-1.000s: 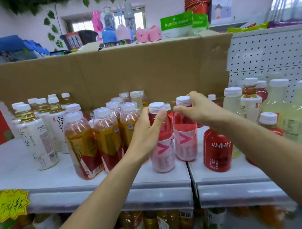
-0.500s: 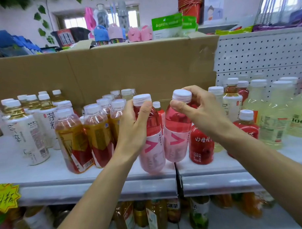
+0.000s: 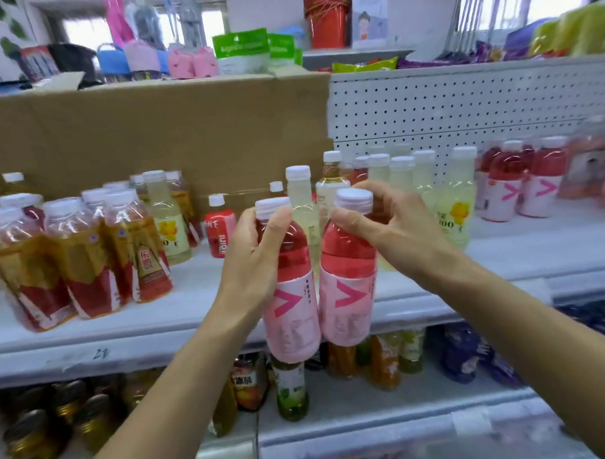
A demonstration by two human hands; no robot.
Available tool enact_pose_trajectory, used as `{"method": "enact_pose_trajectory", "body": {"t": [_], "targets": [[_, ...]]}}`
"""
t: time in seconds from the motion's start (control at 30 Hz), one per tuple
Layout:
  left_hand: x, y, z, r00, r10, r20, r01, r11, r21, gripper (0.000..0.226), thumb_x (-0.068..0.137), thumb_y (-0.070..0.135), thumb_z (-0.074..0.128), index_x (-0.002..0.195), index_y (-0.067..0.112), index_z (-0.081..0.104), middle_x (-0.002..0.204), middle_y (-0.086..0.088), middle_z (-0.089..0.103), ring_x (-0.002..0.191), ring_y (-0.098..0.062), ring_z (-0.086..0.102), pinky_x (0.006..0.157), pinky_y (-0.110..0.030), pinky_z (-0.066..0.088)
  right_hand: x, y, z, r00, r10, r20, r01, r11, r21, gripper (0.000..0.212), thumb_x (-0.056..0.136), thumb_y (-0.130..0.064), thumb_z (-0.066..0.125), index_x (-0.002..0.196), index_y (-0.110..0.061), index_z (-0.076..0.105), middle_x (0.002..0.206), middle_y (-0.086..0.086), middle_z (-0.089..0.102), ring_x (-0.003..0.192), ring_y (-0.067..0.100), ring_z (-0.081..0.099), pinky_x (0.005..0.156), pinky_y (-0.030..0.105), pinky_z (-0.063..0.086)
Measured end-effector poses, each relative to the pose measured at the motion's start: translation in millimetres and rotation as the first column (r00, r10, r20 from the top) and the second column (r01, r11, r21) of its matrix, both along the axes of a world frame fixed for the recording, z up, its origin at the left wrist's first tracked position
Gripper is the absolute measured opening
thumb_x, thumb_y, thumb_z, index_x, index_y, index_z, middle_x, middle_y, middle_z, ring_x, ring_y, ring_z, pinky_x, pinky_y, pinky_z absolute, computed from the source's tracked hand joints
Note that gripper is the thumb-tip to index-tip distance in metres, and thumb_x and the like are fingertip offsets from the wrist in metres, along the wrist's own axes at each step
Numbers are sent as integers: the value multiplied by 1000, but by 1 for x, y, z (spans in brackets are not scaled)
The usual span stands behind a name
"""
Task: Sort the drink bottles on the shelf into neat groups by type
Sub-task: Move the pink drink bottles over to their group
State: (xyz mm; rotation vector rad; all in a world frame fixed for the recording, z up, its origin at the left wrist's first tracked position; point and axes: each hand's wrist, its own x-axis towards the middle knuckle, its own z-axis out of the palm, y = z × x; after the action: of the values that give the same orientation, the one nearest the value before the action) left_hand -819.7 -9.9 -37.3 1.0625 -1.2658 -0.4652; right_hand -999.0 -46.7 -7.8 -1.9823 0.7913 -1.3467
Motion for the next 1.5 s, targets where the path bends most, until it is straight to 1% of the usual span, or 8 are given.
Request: {"method": "enact_pose_trajectory", "body": {"t": [0.3, 0.5, 0.6, 0.83, 0.9, 1.1, 1.37, 1.5], "targets": [[-158, 7, -15, 985, -173, -13, 173, 985, -1, 40, 89, 53, 53, 111, 22, 65, 102, 5, 75, 95, -9, 70, 84, -29, 54, -163, 22, -20, 991, -127, -39, 128, 991, 45, 26, 84, -38, 74, 100, -18, 68, 93, 5, 73, 86, 19, 68, 83, 48, 54], [-238, -16, -13, 970, -244, -5, 244, 969, 48, 31, 91, 52, 53, 101, 24, 63, 83, 13, 71, 78, 2, 66, 69, -14, 47, -243, 19, -26, 984, -180, -4, 180, 979, 96, 20, 82, -33, 73, 98, -23, 68, 84, -9, 73, 76, 1, 66, 68, 20, 50], [-269, -39, -5, 963, -269, 19, 268, 962, 47, 35, 93, 53, 53, 102, 21, 62, 85, 8, 69, 78, -4, 64, 75, -24, 49, -275, 6, -23, 973, -232, 10, 230, 969, 94, 34, 75, -43, 72, 100, -21, 68, 91, -2, 75, 85, 11, 70, 77, 29, 55], [-326, -125, 14, 963, -268, 17, 267, 963, 30, 43, 95, 53, 54, 104, 11, 61, 94, -2, 72, 83, -12, 68, 79, -33, 54, -335, -60, -2, 933, -351, 79, 350, 936, 30, 16, 83, -32, 73, 96, -25, 67, 91, -2, 74, 88, 16, 70, 81, 38, 57], [-341, -156, 19, 962, -274, -11, 274, 961, 21, 38, 96, 50, 55, 103, 13, 60, 95, -1, 72, 83, -10, 68, 77, -29, 54, -349, -88, 6, 918, -383, 109, 385, 923, 0, 16, 84, -30, 74, 96, -24, 66, 92, 1, 74, 87, 16, 70, 79, 37, 57], [-375, -249, 14, 962, -273, -31, 274, 961, 43, 48, 82, 69, 54, 105, 27, 57, 102, 3, 73, 96, -19, 71, 92, -49, 54, -382, -186, 14, 898, -434, 74, 437, 899, -24, 18, 86, -26, 74, 98, -18, 64, 86, 0, 70, 74, 10, 62, 73, 34, 51], [-407, -335, -2, 964, -265, 5, 264, 963, 60, 34, 94, 54, 57, 114, 26, 54, 110, 2, 66, 101, -14, 66, 93, -46, 55, -404, -276, -3, 892, -452, 21, 452, 892, 15, 16, 87, -28, 73, 97, -26, 61, 91, -7, 69, 79, 5, 63, 70, 20, 47], [-407, -348, -7, 952, -304, 30, 301, 952, 59, 41, 88, 47, 69, 119, 27, 51, 113, 2, 65, 101, -11, 67, 93, -44, 55, -407, -290, -13, 905, -424, -21, 425, 903, 62, 31, 83, -40, 74, 106, -29, 56, 99, -7, 68, 91, 8, 66, 79, 27, 53]]}}
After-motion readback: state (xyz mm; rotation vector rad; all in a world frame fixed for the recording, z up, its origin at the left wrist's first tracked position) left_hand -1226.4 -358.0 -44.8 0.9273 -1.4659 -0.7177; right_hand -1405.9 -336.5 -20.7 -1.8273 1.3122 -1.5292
